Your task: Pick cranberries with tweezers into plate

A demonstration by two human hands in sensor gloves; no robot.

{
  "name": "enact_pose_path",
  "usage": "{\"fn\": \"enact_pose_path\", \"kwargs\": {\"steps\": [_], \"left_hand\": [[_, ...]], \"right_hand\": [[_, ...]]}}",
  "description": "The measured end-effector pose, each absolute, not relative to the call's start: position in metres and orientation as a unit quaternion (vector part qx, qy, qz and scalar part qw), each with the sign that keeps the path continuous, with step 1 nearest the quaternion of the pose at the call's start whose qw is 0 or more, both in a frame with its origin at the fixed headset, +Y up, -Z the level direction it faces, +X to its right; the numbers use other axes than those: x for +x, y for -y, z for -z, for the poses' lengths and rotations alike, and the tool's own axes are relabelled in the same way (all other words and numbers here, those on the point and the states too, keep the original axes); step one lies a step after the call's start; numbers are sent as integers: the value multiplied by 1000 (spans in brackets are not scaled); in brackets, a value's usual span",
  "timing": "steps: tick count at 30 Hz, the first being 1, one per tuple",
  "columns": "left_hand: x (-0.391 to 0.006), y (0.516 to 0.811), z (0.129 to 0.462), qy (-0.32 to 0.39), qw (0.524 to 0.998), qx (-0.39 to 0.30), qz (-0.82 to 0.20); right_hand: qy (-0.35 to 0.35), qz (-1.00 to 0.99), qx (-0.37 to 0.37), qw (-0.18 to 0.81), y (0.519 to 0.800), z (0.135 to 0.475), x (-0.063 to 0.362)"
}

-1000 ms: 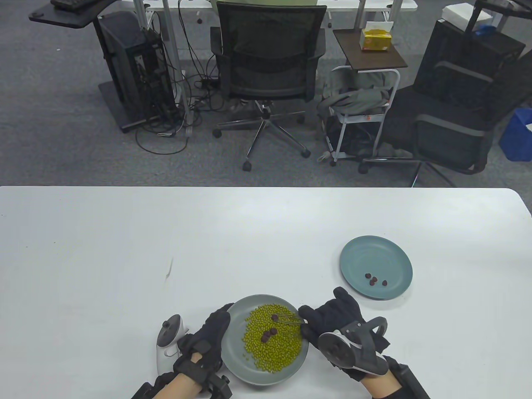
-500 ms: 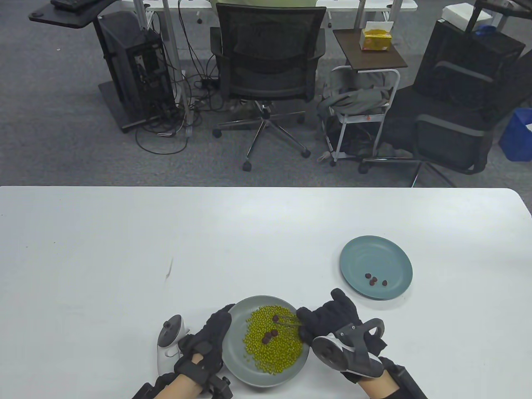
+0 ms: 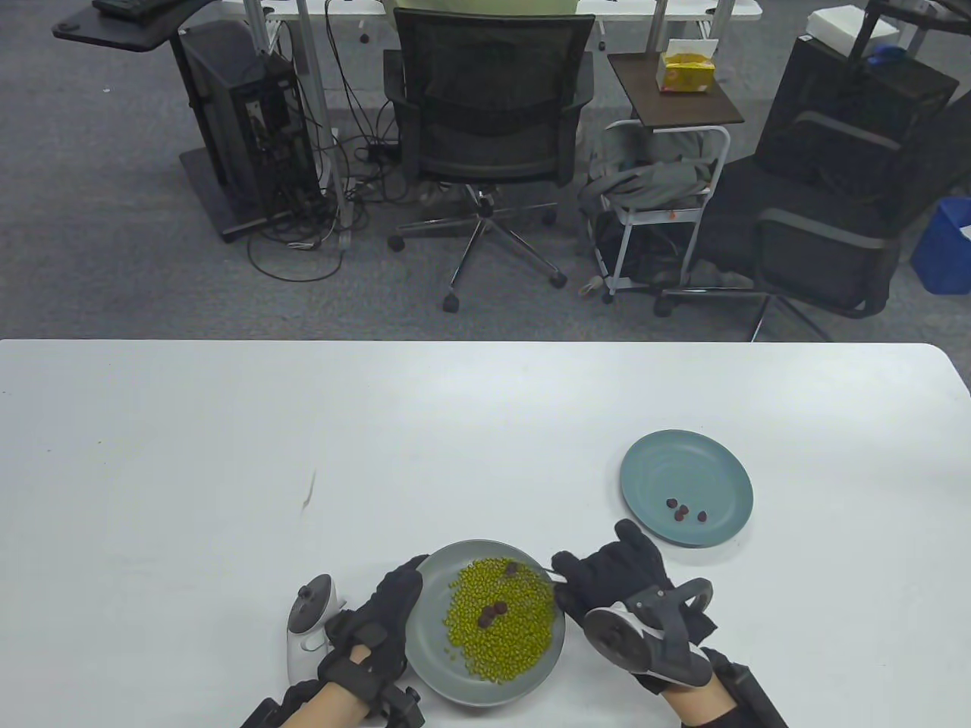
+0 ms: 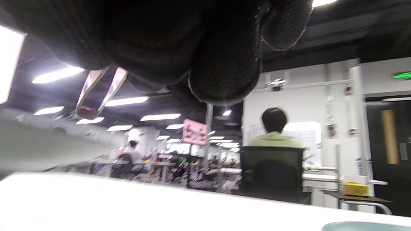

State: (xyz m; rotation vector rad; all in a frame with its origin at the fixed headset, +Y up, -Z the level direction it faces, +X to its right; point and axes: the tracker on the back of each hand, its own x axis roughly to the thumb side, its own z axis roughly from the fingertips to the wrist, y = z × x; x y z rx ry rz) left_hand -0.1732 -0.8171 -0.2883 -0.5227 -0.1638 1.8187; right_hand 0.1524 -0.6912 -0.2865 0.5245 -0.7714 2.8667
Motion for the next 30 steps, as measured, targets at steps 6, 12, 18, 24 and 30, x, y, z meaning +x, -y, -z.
{"fn": "enact_pose_path", "kwargs": {"steps": [6, 12, 18, 24, 30], "left_hand": [[-173, 814, 288, 77, 581, -221, -780], [-173, 815, 288, 75, 581, -223, -779], [-174, 815, 288, 76, 582, -222, -779], [-173, 816, 288, 71, 582, -224, -778], [-173, 816, 288, 68, 585, -225, -776]], "right_hand": [[208, -972, -47, 98, 693, 329, 260], [119, -975, -169, 86, 730, 351, 315], [91, -975, -195, 48, 745, 361, 317], [72, -978, -191, 36, 754, 367, 314], [71, -975, -209, 26, 755, 368, 313]]}}
